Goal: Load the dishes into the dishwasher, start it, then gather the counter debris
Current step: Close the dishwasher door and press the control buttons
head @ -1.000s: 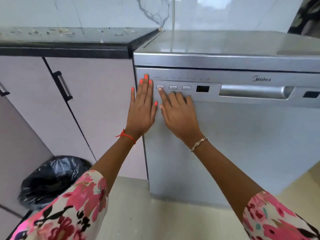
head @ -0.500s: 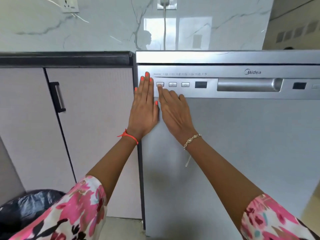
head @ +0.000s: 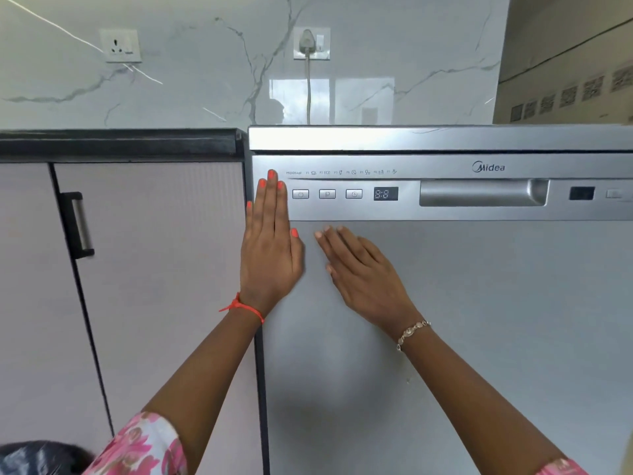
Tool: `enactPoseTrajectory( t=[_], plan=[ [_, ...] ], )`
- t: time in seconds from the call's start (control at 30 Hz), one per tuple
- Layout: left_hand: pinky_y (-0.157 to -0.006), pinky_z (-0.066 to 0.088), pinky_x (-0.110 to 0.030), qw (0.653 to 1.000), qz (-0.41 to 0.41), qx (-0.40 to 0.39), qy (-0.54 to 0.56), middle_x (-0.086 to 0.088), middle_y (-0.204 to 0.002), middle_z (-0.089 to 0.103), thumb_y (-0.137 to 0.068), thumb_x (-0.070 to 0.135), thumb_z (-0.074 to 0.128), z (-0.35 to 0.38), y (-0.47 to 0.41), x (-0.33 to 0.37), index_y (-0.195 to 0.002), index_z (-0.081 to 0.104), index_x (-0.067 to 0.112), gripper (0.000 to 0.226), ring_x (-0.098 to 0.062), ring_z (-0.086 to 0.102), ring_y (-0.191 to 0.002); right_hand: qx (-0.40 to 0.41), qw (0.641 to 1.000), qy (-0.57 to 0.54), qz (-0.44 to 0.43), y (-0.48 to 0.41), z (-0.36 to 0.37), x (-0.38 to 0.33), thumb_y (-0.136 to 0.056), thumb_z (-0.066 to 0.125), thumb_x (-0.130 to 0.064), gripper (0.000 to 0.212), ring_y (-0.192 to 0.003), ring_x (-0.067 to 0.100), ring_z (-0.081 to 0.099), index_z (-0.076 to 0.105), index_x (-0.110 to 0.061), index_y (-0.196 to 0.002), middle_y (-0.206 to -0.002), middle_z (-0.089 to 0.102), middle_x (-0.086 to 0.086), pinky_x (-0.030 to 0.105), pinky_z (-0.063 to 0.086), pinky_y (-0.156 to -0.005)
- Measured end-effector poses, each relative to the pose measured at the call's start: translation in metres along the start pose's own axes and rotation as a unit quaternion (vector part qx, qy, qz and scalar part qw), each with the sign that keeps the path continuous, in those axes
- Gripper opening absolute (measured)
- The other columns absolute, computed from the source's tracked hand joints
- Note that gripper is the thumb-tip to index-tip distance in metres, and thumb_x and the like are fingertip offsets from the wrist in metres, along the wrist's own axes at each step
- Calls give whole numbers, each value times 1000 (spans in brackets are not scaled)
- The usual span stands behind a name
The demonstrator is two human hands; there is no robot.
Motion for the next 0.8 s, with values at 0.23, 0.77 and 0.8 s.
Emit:
enactPoseTrajectory(
  t=[0.23, 0.77, 0.8],
  plan=[
    [-119, 7, -37, 999, 10, 31, 12, -13, -154, 11, -87, 12, 33, -4, 0, 2, -145, 16, -2, 62, -22, 4, -144, 48, 999, -6, -1, 6, 2, -2, -94, 43, -20, 42, -130, 18, 39, 46, -7, -135, -138, 50, 5, 30, 34, -105],
    [-119, 12, -40, 999, 11, 52, 2, -17, -154, 15, -87, 10, 36, -7, 1, 2, -144, 18, -3, 62, -23, 6, -144, 65, 996, -52, 6, 6, -5, 1, -88, 51, -12, 41, -126, 21, 48, 54, -1, -128, -133, 54, 10, 32, 39, -105],
    [-119, 12, -40, 998, 12, 54, 3, -16, -154, 15, -86, 9, 36, -7, 1, 2, -144, 18, -3, 62, -23, 6, -144, 66, 996, -55, 7, 7, -5, 1, -87, 51, -11, 41, -126, 21, 48, 54, -1, -127, -133, 54, 10, 32, 39, -105]
  ],
)
Point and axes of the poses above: each hand's wrist, its own y-axis away from the middle knuckle, its own z-axis out of the palm, x = y × z, the point moved 10 cm from there along -y, towards the middle knuckle
